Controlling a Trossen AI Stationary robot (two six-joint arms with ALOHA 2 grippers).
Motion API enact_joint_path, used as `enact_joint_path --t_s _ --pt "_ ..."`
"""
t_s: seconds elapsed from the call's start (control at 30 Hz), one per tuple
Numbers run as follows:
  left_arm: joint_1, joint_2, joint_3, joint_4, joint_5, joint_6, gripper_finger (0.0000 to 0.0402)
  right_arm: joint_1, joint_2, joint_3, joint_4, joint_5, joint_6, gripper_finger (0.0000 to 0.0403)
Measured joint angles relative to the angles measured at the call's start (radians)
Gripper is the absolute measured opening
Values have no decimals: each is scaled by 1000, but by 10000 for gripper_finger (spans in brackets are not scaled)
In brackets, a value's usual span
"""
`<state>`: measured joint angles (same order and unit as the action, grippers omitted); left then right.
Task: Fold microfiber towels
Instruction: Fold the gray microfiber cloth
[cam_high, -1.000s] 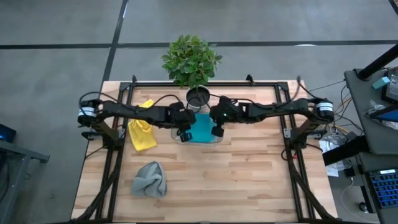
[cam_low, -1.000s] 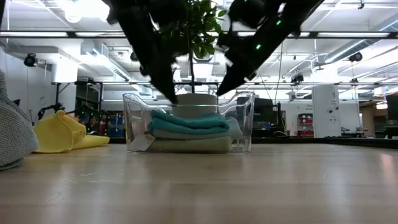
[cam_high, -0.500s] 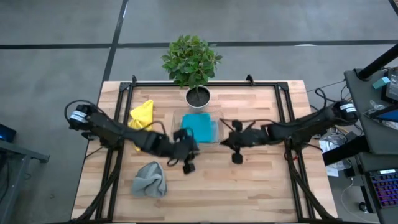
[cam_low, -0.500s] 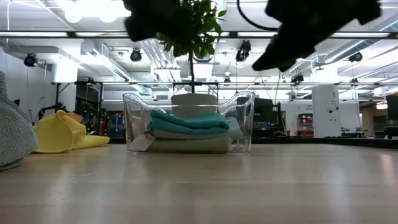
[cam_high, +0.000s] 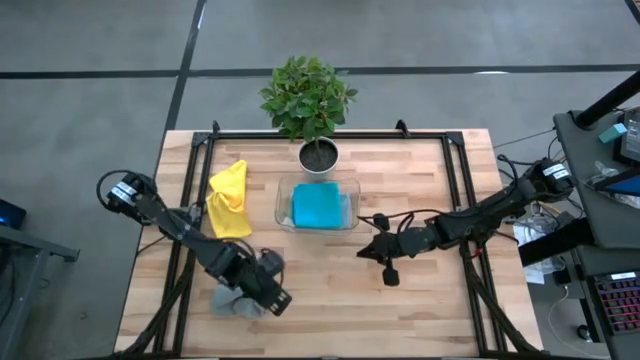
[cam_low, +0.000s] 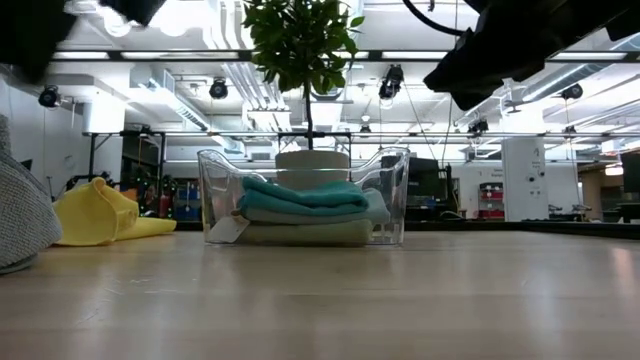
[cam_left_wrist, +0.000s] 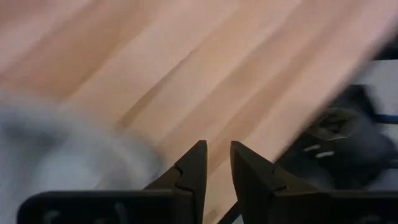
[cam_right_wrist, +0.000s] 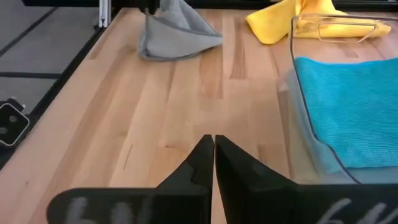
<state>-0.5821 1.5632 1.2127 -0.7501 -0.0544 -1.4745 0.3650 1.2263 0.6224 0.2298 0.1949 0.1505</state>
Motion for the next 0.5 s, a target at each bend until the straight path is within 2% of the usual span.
enact_joint_path --t_s 0.1,0.23,0.4,0.5 --pt "-17 45 43 -143 100 -122 46 4 0 0 0 16 4 9" --pt "-20 105 152 -274 194 -166 33 4 3 0 12 19 7 9" --pt "-52 146 277 -452 190 -250 31 4 4 0 15 18 23 9" --pt "-79 153 272 -435 150 -273 34 4 4 0 15 17 19 9"
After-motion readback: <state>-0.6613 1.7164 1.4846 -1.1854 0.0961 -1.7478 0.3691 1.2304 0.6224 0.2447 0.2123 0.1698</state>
